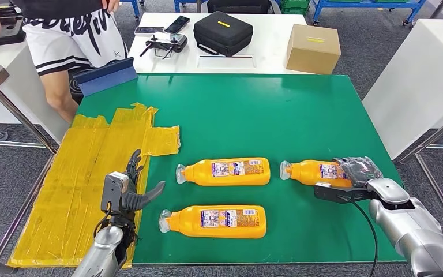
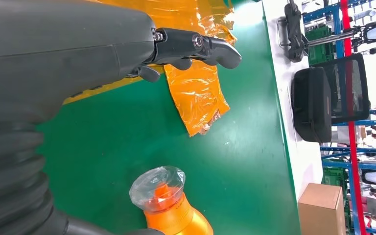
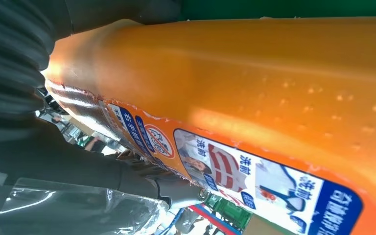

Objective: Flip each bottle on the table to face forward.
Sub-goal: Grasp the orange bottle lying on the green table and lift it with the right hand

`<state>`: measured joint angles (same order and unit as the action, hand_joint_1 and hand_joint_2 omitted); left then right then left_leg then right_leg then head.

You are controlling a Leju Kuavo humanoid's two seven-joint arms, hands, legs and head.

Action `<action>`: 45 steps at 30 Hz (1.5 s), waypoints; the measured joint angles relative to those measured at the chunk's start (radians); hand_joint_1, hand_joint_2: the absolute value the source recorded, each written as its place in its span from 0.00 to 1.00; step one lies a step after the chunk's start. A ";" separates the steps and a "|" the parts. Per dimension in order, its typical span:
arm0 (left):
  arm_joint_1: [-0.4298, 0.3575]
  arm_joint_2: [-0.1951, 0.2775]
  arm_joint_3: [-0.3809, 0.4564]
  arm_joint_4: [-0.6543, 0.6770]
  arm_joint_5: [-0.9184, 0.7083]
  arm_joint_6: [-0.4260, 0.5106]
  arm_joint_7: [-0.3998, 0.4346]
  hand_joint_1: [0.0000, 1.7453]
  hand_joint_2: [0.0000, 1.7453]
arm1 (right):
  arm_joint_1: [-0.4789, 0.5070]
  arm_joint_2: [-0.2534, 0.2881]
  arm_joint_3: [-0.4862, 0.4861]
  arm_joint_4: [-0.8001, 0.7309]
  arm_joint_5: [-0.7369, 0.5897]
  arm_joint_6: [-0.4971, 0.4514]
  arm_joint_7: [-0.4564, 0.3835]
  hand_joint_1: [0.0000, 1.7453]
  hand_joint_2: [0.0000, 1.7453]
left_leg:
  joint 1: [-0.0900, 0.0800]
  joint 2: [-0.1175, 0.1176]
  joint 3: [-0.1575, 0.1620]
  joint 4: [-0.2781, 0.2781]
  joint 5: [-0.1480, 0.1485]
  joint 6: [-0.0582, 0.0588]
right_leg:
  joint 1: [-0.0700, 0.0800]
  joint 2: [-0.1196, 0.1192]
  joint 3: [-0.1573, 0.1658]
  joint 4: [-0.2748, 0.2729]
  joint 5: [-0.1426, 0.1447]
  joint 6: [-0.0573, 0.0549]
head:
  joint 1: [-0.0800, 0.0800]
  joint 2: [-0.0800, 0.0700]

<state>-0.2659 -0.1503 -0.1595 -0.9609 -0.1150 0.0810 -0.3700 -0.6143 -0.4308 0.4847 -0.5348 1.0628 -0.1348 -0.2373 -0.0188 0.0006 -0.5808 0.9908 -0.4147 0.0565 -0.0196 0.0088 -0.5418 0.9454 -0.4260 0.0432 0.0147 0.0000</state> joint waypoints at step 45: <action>0.044 -0.029 0.015 -0.099 -0.066 0.026 0.038 0.00 1.00 | 0.431 0.376 -0.506 -0.902 -0.812 -0.122 -0.070 1.00 1.00 | 0.000 -0.007 -0.032 0.000 0.005 0.001 | 0.000 -0.009 -0.027 0.003 0.001 0.001 | -0.001 0.000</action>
<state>-0.2219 -0.1788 -0.1447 -1.0595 -0.1814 0.1074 -0.3324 -0.1833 -0.0544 -0.0213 -1.4371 0.2507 -0.2567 -0.3073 -0.0190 -0.0063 -0.6132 0.9906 -0.4094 0.0575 -0.0197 -0.0005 -0.5691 0.9482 -0.4254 0.0444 0.0141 0.0000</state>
